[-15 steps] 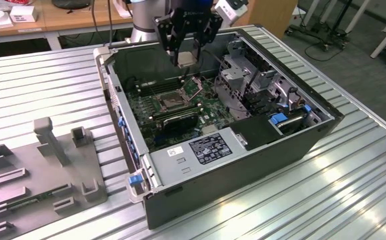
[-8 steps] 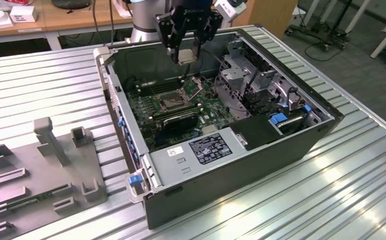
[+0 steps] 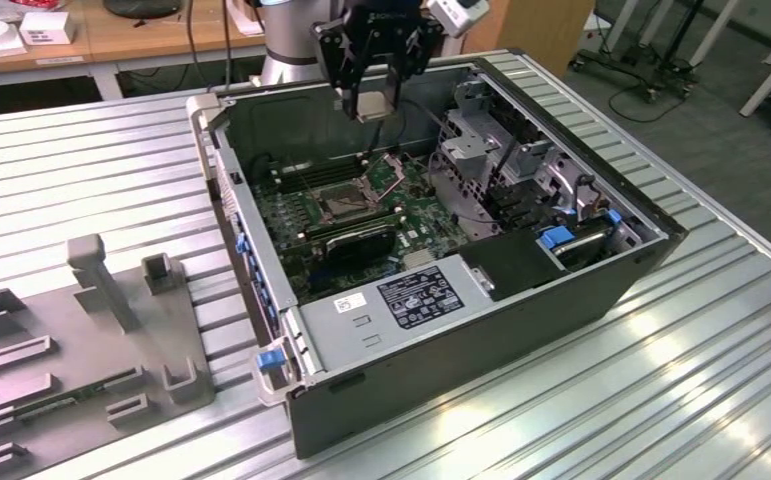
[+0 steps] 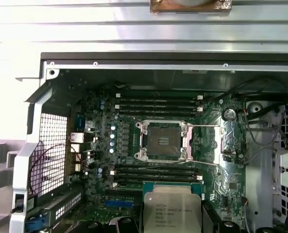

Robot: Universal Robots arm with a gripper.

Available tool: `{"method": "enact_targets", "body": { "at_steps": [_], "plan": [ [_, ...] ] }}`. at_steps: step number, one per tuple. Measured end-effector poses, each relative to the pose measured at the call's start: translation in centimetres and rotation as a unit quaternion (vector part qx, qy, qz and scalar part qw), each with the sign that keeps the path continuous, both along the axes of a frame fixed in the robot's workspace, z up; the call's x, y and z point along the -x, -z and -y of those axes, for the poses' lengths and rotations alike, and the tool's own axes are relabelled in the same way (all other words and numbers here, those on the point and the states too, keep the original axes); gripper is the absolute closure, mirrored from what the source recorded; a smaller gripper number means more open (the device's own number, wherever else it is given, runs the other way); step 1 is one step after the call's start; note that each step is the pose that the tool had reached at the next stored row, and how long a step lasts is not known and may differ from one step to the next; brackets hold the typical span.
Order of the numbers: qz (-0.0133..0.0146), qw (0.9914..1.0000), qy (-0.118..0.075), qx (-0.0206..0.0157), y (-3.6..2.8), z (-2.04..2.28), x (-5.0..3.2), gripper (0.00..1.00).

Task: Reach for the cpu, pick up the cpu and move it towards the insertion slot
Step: 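Pick up the cpu and move it towards the insertion slot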

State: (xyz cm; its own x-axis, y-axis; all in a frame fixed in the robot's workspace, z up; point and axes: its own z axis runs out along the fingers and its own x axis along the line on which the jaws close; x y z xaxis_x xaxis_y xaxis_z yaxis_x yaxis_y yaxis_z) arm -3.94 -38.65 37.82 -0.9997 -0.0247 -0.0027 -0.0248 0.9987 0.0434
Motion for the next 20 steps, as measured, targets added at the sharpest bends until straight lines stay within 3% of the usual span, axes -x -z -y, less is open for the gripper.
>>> {"method": "enact_targets", "body": {
  "at_steps": [5,17,20],
  "plan": [
    [0.0000,1.00000,0.002,0.0001,0.02,-0.24,-0.08,0.45],
    [0.0000,0.99999,0.003,0.0000,0.02,-0.25,-0.09,0.45],
    [0.0000,0.99999,0.003,0.0000,0.04,-0.46,-0.10,0.45]
  ]
}}
